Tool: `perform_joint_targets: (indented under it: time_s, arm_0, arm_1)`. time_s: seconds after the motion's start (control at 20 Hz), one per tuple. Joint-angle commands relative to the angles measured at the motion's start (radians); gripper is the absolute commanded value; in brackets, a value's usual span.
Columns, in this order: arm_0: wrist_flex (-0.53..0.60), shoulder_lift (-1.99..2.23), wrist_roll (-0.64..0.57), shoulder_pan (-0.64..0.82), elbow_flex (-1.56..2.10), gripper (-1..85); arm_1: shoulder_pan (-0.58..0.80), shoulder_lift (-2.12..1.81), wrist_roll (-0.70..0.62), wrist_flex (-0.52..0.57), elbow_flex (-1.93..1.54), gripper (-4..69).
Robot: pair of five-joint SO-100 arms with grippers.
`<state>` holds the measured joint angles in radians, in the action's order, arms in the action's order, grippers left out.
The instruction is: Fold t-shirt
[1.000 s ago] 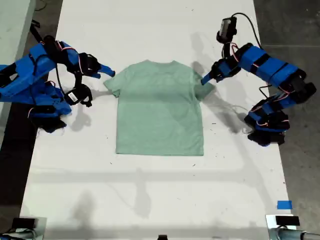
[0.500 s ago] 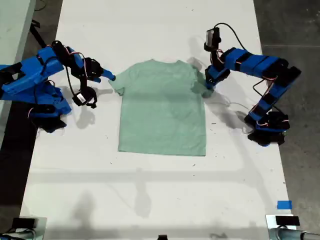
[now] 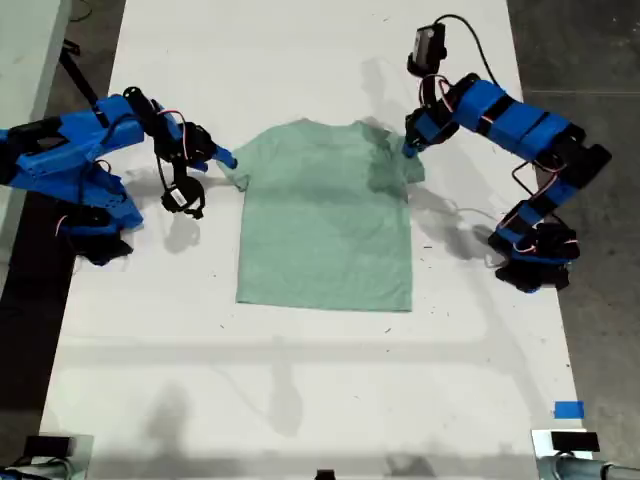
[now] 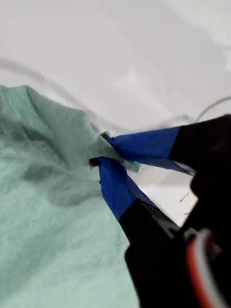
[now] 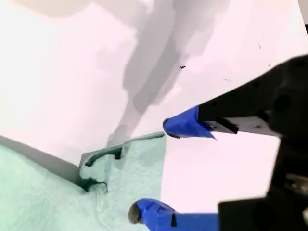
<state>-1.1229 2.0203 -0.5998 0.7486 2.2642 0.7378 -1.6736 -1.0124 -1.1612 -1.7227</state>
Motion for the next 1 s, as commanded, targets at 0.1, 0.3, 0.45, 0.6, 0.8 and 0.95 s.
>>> perform_joint_targets:
  time_s: [0.1,0.3,0.45,0.6,0.8,0.95]
  arm_0:
    - [0.103,-0.225,-0.005,0.029,-0.117,26.6]
    - [0.066,-0.577,-0.011,0.072,-0.374,21.4]
    - [-0.003,-0.701,-0.021,0.118,-0.525,3.9]
    - [-0.06,-0.712,-0.037,0.112,-0.594,-0.1]
    - [-0.092,-0.572,-0.044,0.017,-0.672,-0.1]
    - [-0.087,-0.551,-0.046,-0.081,-0.762,-0.1]
  arm_1:
    - [-0.112,-0.077,0.049,-0.095,0.204,-1.3]
    - [-0.212,-0.109,0.106,-0.135,0.272,-1.3]
    - [-0.273,-0.135,0.143,-0.144,0.276,-1.3]
    - [-0.321,-0.138,0.178,-0.126,0.285,-1.3]
    - [-0.342,-0.066,0.238,0.017,0.288,-1.3]
    - [-0.341,0.058,0.253,0.146,0.316,-1.3]
